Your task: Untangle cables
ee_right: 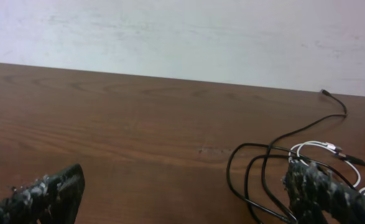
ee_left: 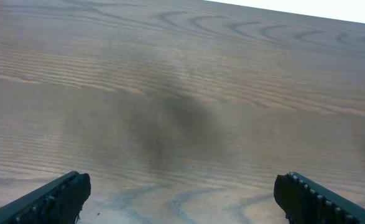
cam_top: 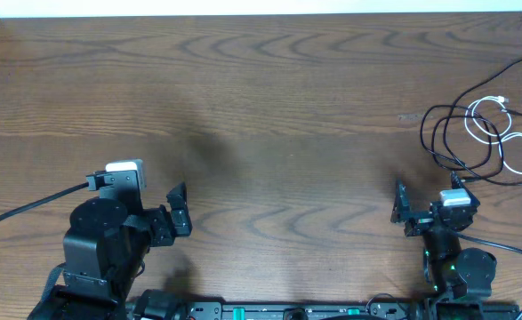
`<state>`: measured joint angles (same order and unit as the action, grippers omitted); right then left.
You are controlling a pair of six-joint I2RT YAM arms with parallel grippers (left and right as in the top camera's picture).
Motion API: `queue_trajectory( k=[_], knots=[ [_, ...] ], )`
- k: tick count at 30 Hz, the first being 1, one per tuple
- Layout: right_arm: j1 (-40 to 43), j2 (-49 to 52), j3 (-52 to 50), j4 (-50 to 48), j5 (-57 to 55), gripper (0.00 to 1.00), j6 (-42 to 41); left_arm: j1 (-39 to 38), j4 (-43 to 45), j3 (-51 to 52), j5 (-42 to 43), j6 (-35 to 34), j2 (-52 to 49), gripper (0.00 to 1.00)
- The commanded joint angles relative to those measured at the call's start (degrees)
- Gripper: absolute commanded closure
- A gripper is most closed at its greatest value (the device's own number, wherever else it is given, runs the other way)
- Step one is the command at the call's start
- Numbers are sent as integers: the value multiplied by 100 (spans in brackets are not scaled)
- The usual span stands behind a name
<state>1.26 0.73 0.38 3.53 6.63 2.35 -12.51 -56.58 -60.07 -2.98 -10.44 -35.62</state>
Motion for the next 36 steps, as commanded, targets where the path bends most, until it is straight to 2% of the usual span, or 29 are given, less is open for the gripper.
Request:
queue_trajectory(
  k=[1,14,23,31,36],
  knots=[
    [15,-44,-7,24,-26,1,28,22,4,35,-52,35,9,0],
    [15,-44,-7,26,-26,1,31,22,2,35,-50,35,28,0],
    [15,-44,-7,24,-26,1,31,472,-166,452,-50,33,745,0],
    [15,-44,-7,24,-26,1,28,793,946,2124,-44,28,1947,0],
    [15,-44,-7,26,-26,1,28,800,2190,3314,24,33,2592,0]
  ],
)
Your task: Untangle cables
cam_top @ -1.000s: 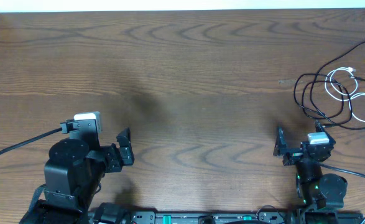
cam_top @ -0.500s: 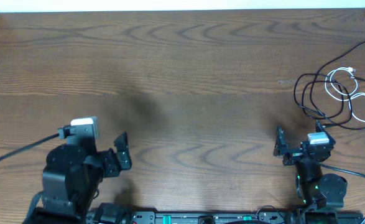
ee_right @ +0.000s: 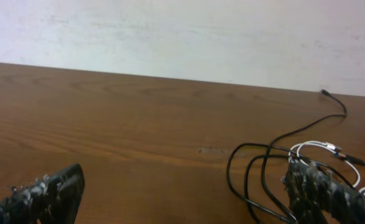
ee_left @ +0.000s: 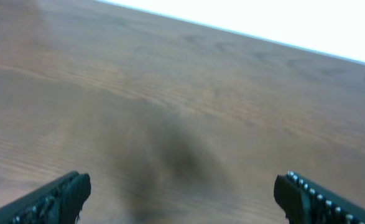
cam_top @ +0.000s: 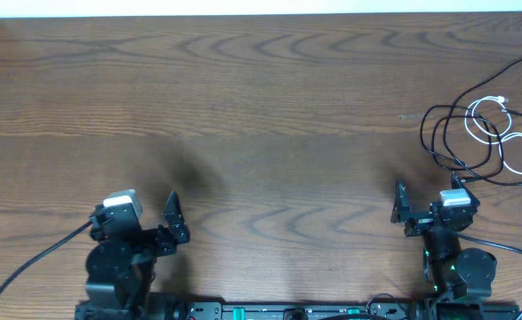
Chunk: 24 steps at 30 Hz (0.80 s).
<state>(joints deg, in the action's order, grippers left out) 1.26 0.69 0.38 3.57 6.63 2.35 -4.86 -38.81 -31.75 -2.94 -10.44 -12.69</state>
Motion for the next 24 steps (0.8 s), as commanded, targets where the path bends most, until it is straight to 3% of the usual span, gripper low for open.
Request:
queue_trajectory(
  k=[1,11,15,17,21,24],
  knots=[
    [15,-39,-7,22,-26,1,28,37,765,721,13,35,435,0],
    [15,-39,-7,22,-26,1,31,208,3768,2546,98,44,1261,0],
    [15,-39,-7,20,-26,1,31,208,4365,2793,166,535,1261,0],
    [15,-39,-7,22,-26,1,28,208,4509,2894,400,1060,1261,0],
    [15,-39,-7,20,-26,1,31,208,4511,3163,409,1069,1261,0],
    [15,-39,-7,22,-26,1,31,208,3965,3152,553,1060,1261,0]
  ],
)
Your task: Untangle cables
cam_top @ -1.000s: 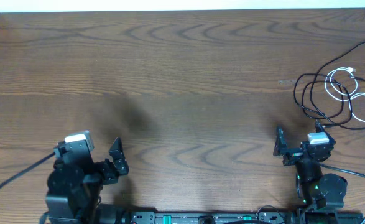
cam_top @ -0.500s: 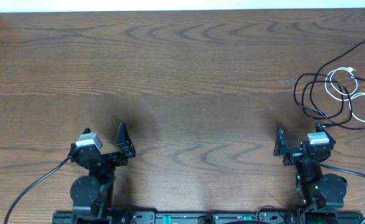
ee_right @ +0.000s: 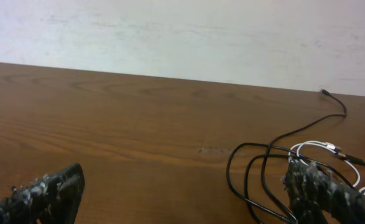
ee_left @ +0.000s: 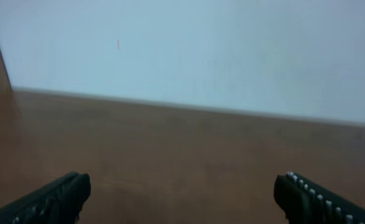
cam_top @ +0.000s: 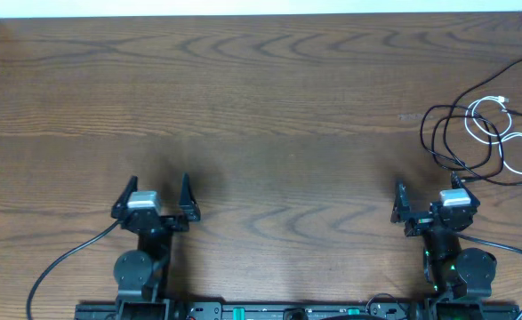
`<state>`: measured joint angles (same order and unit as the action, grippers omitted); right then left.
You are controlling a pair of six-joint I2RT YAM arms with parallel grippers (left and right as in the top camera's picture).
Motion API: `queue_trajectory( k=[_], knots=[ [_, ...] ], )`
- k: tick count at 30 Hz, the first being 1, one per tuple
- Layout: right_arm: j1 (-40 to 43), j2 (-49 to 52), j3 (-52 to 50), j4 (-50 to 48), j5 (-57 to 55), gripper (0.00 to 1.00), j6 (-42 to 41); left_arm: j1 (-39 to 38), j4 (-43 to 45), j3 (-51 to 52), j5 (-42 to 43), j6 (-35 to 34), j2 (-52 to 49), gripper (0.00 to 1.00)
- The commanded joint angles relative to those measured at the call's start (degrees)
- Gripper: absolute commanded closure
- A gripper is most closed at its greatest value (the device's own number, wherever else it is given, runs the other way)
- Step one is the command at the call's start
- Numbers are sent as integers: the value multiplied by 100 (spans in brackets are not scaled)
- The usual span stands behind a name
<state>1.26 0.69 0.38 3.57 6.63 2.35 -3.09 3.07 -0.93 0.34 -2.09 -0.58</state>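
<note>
A black cable (cam_top: 445,140) lies in loose loops at the table's far right, crossed with a thinner white cable (cam_top: 502,135). In the right wrist view the black cable (ee_right: 257,180) and white cable (ee_right: 316,147) lie just ahead of the right finger. My right gripper (cam_top: 428,197) is open near the table's front edge, just short of the loops, with nothing between its fingers (ee_right: 40,194). My left gripper (cam_top: 156,191) is open at the front left, far from the cables, and holds nothing. In the left wrist view the left gripper (ee_left: 182,199) faces bare table and wall.
The wooden table (cam_top: 261,98) has a pale wall along its far edge. A black cable end (ee_right: 326,93) runs off toward the far right corner. Both arm bases (cam_top: 140,271) sit at the front edge.
My left arm has drawn back over its base and now points straight ahead, its camera facing the far wall. The right arm and the cables have not moved.
My left arm stood out to the left with its open gripper angled toward the middle. Then it was pulled in closer to the front edge, and now it sits folded over its base. The right gripper stayed open beside the cable loops throughout.
</note>
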Motion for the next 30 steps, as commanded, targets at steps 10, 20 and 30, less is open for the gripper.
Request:
queue_trajectory(
  k=[10,20,30],
  knots=[
    [15,-39,-7,20,-26,1,31,28,-693,70,203,227,50,0],
    [15,-39,-7,20,-26,1,28,28,-693,70,203,227,35,0],
    [15,-39,-7,20,-26,1,31,28,-693,70,203,227,35,0]
  ],
)
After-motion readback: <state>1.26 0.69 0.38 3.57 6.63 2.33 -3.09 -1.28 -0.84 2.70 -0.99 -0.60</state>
